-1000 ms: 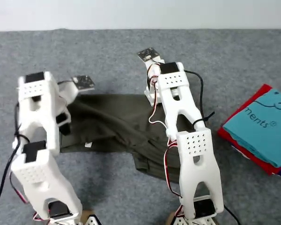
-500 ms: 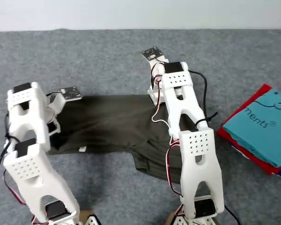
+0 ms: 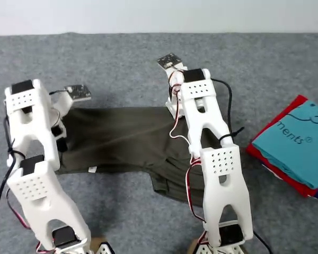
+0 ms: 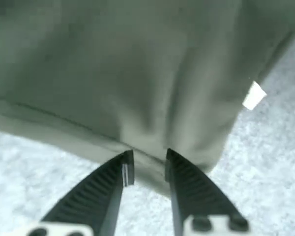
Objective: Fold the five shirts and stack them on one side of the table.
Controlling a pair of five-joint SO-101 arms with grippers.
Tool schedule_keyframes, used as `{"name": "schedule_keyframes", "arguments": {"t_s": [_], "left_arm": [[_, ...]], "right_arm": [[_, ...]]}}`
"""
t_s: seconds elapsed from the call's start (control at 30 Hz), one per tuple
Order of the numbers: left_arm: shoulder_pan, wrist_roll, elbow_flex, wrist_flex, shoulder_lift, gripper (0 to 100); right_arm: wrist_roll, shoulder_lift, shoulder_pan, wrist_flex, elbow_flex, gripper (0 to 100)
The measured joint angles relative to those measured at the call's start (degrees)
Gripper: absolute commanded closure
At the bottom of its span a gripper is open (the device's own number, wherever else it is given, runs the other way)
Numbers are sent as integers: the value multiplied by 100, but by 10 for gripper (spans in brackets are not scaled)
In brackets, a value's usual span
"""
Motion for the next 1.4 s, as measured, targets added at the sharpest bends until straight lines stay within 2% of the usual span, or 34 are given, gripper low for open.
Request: {"name": "schedule_keyframes", "arguments": {"t_s": [0.27, 0.4, 0.57, 0.67, 0.87, 1.1, 1.4], "left_arm": [[79, 132, -53, 18, -1046, 888], [114, 440, 211, 18, -1591, 889], [422, 598, 677, 18, -1987, 889], [721, 958, 686, 18, -2101, 889], [1688, 1688, 686, 18, -2127, 889], [3376, 2567, 703, -149, -2127, 884], [5248, 2690, 738, -308, -1873, 806]], "right_arm": [[9, 0, -281, 1204, -1143, 988], [-9, -9, -264, 1222, -1213, 988], [-44, -782, -185, 1222, -536, 988], [-44, -1591, 70, 1222, 255, 988], [-44, -3253, 888, 1222, 1495, 988], [-44, -5002, 1688, 1222, 2514, 988], [-44, -6646, 2602, 1222, 3789, 988]]}}
